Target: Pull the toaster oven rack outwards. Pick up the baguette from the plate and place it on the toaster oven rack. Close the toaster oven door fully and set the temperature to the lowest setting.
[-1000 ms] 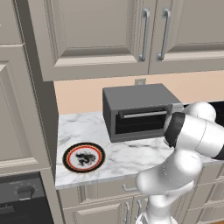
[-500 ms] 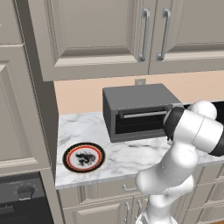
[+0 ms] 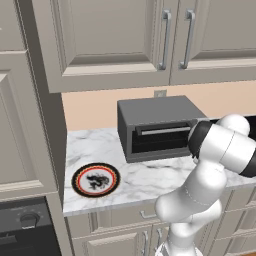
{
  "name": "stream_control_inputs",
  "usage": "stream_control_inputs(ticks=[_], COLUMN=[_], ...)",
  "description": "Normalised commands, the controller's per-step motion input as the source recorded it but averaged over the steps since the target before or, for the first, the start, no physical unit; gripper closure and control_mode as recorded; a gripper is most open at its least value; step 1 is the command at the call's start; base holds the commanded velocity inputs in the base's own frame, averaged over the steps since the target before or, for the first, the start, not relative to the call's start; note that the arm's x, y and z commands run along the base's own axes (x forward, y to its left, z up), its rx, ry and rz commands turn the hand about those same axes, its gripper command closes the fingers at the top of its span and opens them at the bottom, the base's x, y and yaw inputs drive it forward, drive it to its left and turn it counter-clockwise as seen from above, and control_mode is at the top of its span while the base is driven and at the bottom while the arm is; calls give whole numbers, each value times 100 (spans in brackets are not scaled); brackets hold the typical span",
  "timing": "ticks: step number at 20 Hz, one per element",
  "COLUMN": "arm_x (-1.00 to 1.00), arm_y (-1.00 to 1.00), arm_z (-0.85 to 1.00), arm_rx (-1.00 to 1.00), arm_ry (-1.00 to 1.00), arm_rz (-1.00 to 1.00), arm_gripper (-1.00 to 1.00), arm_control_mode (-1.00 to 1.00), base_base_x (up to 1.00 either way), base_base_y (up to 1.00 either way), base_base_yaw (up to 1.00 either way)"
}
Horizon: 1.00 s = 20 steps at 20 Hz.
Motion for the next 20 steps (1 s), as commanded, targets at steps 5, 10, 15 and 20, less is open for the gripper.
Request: stream_control_inputs(ticks=[5,10,15,20], arm_x=[24,14,29,28], arm_y=[0,0,3,0], arm_z=[-1,-8,-9,-3], arm_rx=[0,0,0,0], arm_ry=[-1,-2,-8,-6], arm_rz=[0,0,0,0], arm_gripper=[-100,-100,-100,-100], arm_control_mode=[-100,-100,-100,-100], base_base_x=[0,0,0,0], base_base_y=[0,0,0,0], base_base_yaw=[0,0,0,0])
